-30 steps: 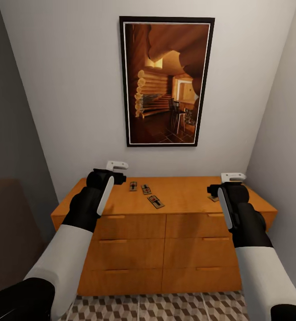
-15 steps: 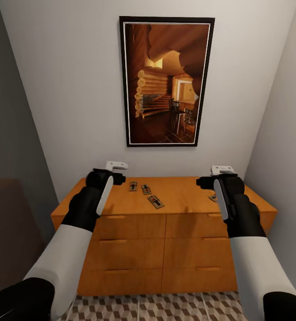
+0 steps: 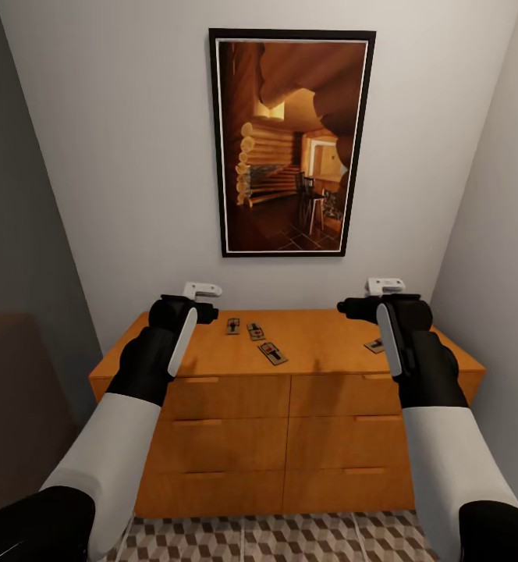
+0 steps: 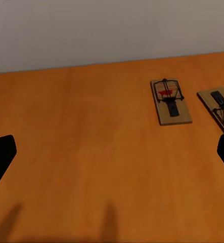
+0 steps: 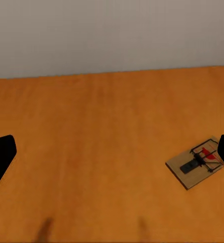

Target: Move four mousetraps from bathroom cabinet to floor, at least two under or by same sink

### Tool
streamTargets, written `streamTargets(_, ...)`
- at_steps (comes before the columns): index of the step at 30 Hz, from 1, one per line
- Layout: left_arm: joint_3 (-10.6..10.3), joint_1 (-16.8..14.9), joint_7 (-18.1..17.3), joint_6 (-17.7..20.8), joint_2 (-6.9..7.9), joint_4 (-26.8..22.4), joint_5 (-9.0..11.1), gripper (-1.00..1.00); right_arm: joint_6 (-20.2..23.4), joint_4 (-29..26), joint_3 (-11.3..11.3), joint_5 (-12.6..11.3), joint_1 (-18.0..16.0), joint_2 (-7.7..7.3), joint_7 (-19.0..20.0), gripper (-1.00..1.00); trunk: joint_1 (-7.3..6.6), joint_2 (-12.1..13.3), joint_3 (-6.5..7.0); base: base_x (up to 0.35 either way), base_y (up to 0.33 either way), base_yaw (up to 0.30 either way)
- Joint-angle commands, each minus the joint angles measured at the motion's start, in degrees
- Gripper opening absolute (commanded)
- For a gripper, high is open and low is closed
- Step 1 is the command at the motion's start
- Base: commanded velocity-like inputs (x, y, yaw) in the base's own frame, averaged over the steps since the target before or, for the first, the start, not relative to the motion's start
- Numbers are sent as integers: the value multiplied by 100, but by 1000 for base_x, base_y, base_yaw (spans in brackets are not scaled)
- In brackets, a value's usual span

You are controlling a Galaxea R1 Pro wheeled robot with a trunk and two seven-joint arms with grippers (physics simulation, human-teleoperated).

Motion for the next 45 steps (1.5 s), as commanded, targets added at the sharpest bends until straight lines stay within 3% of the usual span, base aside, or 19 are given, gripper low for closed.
streamTargets(1, -7, -5, 17, 25, 0, -4, -2, 100, 24, -34, -4, 10, -7, 0, 3, 100, 0, -4, -7, 0, 0, 0)
streamTargets(22, -9, -7, 17, 28, -4, 2, -2, 100, 24, -83, -7, 90, -15, -64, -51, 100, 0, -4, -7, 0, 0, 0)
streamTargets(35, -11, -4, 3, 20, -19, 0, 15, 100, 24, 283, -215, 672, -15, -28, -870, 100, 0, -4, -7, 0, 0, 0)
streamTargets(45, -8, -5, 1, 19, -17, 30, 40, 100, 24, 292, -326, 661, -16, 11, -1036, 100, 0, -4, -7, 0, 0, 0)
